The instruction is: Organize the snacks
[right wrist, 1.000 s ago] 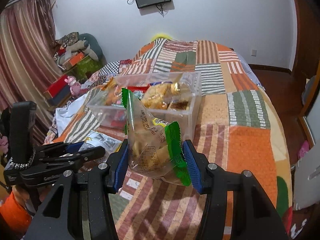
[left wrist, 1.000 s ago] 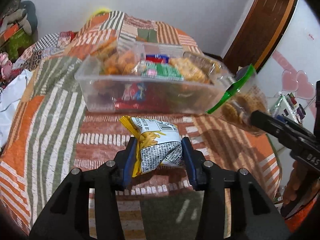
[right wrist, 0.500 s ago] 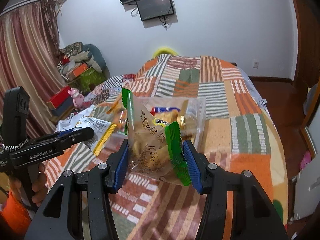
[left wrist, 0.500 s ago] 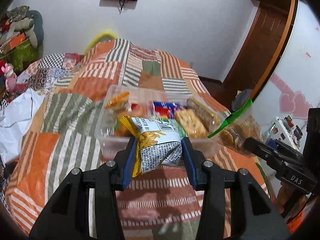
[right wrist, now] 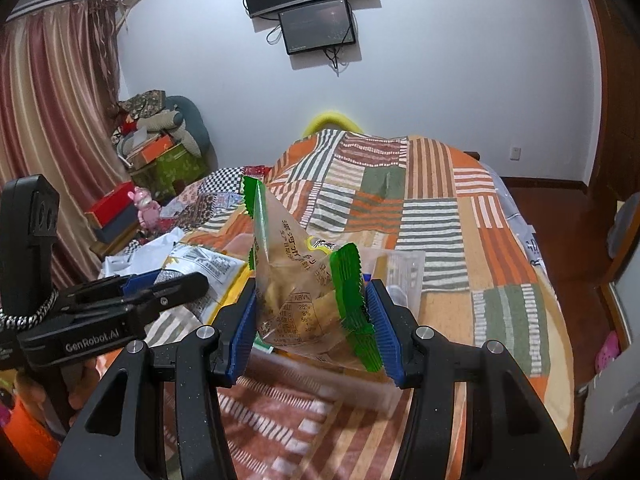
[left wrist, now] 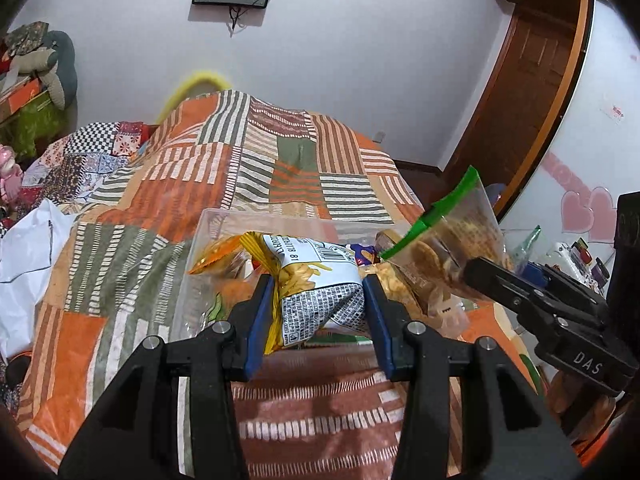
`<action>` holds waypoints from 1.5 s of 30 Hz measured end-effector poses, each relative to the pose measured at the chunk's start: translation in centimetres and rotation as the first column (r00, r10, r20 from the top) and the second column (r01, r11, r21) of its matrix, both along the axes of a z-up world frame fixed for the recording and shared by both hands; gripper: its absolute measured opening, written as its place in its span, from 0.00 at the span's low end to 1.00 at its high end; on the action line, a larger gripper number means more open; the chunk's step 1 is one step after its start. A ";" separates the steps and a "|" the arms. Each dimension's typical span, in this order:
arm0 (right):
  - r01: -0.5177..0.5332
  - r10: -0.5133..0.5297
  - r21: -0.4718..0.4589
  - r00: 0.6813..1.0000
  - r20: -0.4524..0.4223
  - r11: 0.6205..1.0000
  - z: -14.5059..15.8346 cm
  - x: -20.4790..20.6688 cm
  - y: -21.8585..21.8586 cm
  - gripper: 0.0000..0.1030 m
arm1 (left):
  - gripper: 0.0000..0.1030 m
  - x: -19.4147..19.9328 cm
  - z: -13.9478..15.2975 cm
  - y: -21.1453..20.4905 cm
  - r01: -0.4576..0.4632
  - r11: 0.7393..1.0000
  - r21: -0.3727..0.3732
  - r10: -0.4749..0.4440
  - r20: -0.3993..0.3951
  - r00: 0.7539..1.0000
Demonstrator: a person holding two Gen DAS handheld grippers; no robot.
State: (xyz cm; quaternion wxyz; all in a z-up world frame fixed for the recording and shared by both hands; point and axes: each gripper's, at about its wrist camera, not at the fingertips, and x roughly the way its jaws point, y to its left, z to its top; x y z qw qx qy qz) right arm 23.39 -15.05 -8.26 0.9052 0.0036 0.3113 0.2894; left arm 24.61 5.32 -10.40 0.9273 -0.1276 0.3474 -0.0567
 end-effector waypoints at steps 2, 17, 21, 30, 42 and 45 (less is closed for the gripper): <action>0.004 -0.004 -0.002 1.000 -0.003 1.000 -0.1 0.5 0.3 0.48 | 0.43 0.7 -0.2 0.0 0.004 1.000 -0.012 -0.004 -0.007 1.000; 0.005 -0.006 -0.059 1.000 -0.026 0.998 -2.2 2.7 2.2 0.48 | 0.44 4.6 -3.0 0.2 0.031 0.999 -0.043 -0.034 -0.067 0.997; -0.006 0.003 -0.062 0.999 -0.047 0.998 -2.5 3.0 2.3 0.48 | 0.49 4.7 -3.2 0.6 0.027 0.998 -0.050 -0.031 -0.087 0.996; -0.009 0.007 -0.048 0.998 -0.056 0.999 -1.6 1.9 1.3 0.51 | 0.60 2.8 -2.0 1.3 0.007 0.998 -0.059 -0.011 -0.074 0.997; 0.005 -0.005 0.016 1.000 0.028 1.000 2.8 -2.1 -2.0 0.53 | 0.61 -4.1 5.1 -0.6 -0.008 0.998 0.065 0.000 0.124 0.992; 0.012 -0.015 0.050 0.998 0.066 0.999 4.5 -3.5 -3.0 0.58 | 0.61 -6.1 7.1 -0.9 -0.011 0.996 0.083 -0.004 0.187 0.982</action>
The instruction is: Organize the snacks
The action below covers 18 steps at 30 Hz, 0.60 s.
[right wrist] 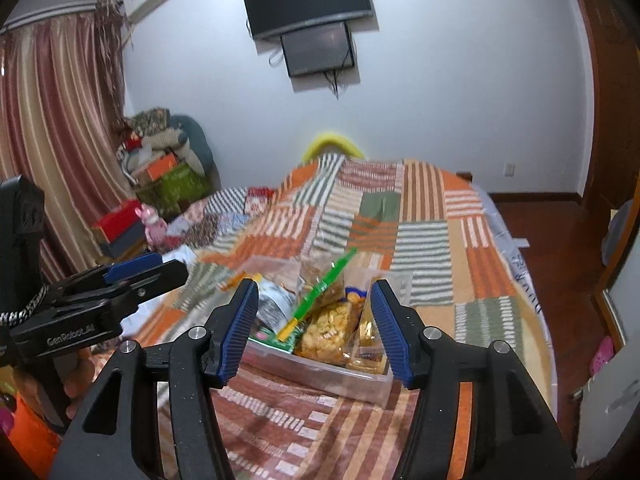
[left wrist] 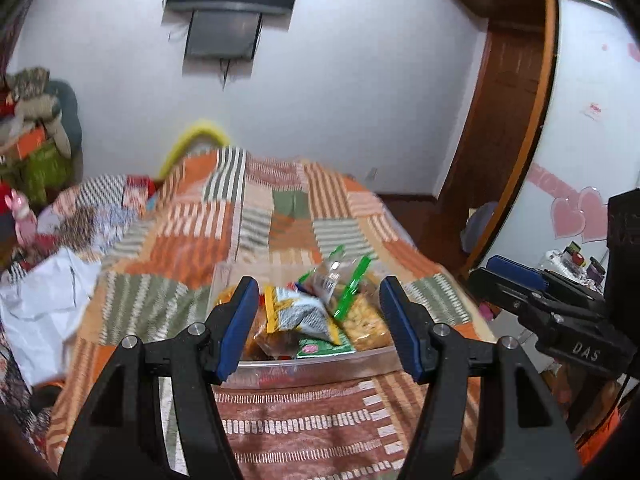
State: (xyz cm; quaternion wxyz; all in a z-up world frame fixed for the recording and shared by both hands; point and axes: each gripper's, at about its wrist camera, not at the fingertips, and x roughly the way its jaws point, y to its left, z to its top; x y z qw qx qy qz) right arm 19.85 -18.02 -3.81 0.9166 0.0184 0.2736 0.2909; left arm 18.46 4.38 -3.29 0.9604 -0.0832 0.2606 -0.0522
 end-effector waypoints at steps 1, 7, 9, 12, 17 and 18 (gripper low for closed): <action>0.004 -0.004 0.013 1.000 0.017 1.000 0.6 -0.6 -0.3 0.59 | 0.61 -0.8 0.6 -0.2 -0.002 1.000 0.010 0.002 0.024 1.000; 0.015 -0.024 0.070 0.991 0.129 0.997 3.9 -4.4 -2.0 0.68 | 0.66 -5.2 3.7 -1.0 0.005 1.000 0.021 -0.008 0.130 0.992; 0.019 -0.033 0.089 0.987 0.157 0.996 4.6 -5.5 -2.5 0.75 | 0.67 -6.5 4.5 -1.2 0.002 1.000 0.021 -0.006 0.157 0.988; 0.026 -0.046 0.108 0.981 0.190 0.994 5.3 -6.8 -2.8 0.84 | 0.77 -7.9 5.2 -1.4 -0.016 1.000 0.027 0.010 0.187 0.982; 0.027 -0.049 0.103 0.975 0.219 0.994 5.5 -7.7 -2.4 0.98 | 0.95 -9.8 5.7 -1.9 -0.045 0.998 0.050 0.033 0.224 0.974; 0.031 -0.053 0.100 0.973 0.225 0.994 5.5 -7.8 -2.3 1.00 | 0.96 -9.9 5.8 -1.8 -0.050 0.997 0.050 0.038 0.225 0.974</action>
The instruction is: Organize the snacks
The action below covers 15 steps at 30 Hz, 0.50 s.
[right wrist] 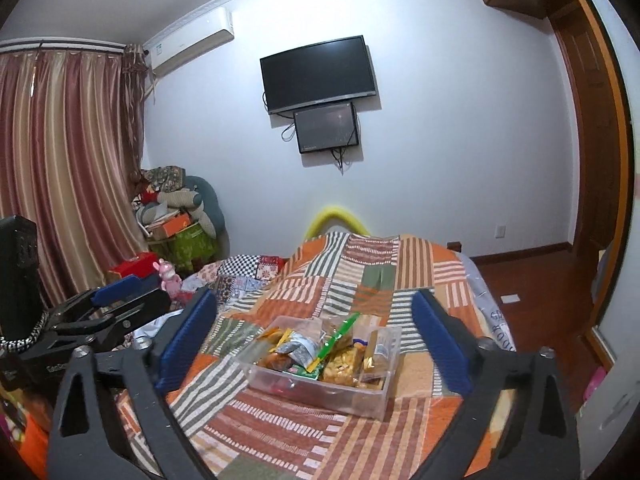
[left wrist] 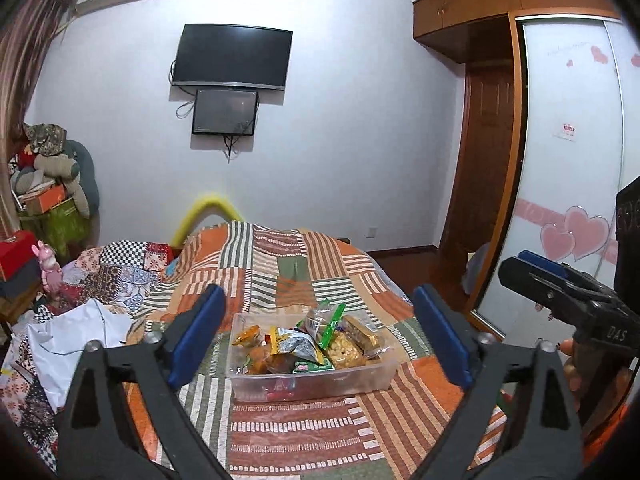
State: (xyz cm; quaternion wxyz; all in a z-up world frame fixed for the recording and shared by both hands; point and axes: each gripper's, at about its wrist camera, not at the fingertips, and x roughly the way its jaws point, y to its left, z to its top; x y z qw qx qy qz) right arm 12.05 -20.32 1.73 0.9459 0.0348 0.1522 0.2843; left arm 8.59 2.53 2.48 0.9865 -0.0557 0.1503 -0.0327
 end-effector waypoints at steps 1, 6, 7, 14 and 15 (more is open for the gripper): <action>0.006 -0.006 -0.002 1.000 0.005 1.000 0.0 0.0 0.1 1.00 | 0.97 0.0 0.0 0.1 -0.004 1.000 -0.002 0.004 0.000 1.000; 0.000 0.000 -0.009 1.000 0.007 1.000 -0.2 -0.3 0.4 1.00 | 0.98 -0.2 0.0 0.3 -0.016 1.000 -0.013 0.016 -0.002 1.000; -0.003 0.003 -0.010 1.000 0.007 1.000 -0.2 -0.2 0.5 1.00 | 0.98 -0.4 0.0 0.3 -0.016 1.000 -0.012 0.016 -0.001 1.000; 0.001 -0.001 -0.008 1.000 0.010 1.000 -0.4 -0.8 0.1 1.00 | 0.98 -0.6 0.0 0.1 -0.025 1.000 0.009 0.025 0.005 1.000; 0.000 0.000 -0.008 1.000 0.010 1.000 -0.4 -0.8 0.1 1.00 | 0.98 -0.6 0.0 0.1 -0.025 1.000 0.009 0.025 0.005 1.000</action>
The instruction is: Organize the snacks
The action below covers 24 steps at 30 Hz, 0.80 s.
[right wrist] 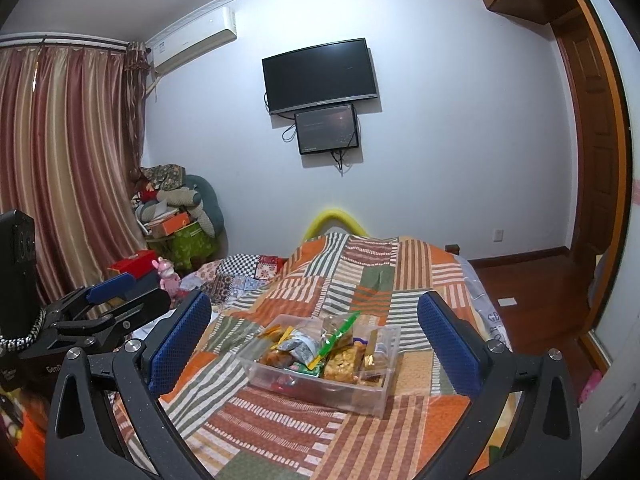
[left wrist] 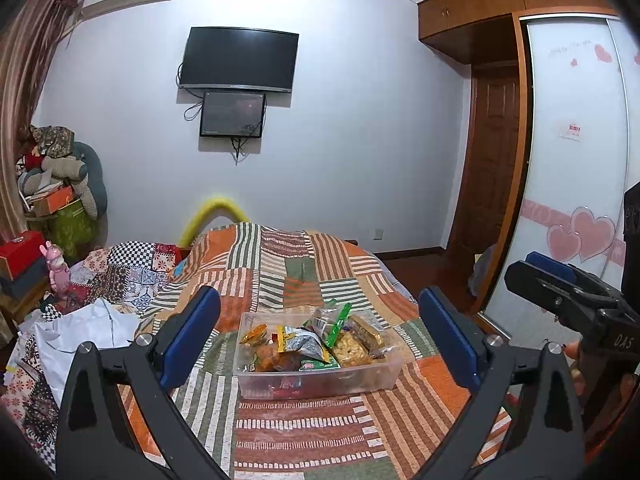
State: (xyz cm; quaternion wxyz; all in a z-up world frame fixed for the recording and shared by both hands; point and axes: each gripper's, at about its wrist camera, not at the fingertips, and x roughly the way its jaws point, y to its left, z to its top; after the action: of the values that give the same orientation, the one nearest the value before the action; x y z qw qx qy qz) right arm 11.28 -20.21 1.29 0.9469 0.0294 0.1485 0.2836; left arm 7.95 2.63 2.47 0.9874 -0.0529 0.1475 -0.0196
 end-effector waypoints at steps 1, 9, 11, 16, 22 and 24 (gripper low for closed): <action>0.000 0.000 -0.001 1.000 0.001 1.000 0.0 0.0 0.0 1.00 | 0.98 0.0 0.0 0.0 0.000 1.000 0.001 0.000 0.000 1.000; 0.000 0.000 0.001 1.000 -0.004 1.000 -0.2 -0.2 -0.2 1.00 | 0.98 -0.1 0.0 0.0 0.005 1.000 -0.009 -0.005 -0.004 1.000; 0.000 0.000 0.000 1.000 -0.004 1.000 -0.2 -0.2 -0.2 1.00 | 0.98 -0.1 0.0 0.0 0.006 1.000 -0.008 -0.006 -0.004 1.000; 0.000 0.000 0.001 1.000 -0.006 1.000 -0.2 -0.2 -0.2 1.00 | 0.98 0.0 0.0 0.1 0.004 1.000 -0.007 -0.004 -0.006 1.000; 0.001 -0.001 0.005 1.000 -0.009 1.000 -0.4 -0.4 -0.3 1.00 | 0.98 -0.1 0.0 0.2 0.004 1.000 -0.007 -0.004 -0.009 1.000; 0.000 0.000 0.005 1.000 -0.010 1.000 -0.4 -0.3 -0.3 1.00 | 0.98 0.0 0.0 0.2 0.005 1.000 -0.007 -0.005 -0.008 1.000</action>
State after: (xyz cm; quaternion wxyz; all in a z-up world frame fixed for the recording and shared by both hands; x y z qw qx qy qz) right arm 10.98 -20.47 0.94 0.9460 0.0331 0.1526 0.2840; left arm 7.90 2.81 2.48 0.9866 -0.0560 0.1517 -0.0222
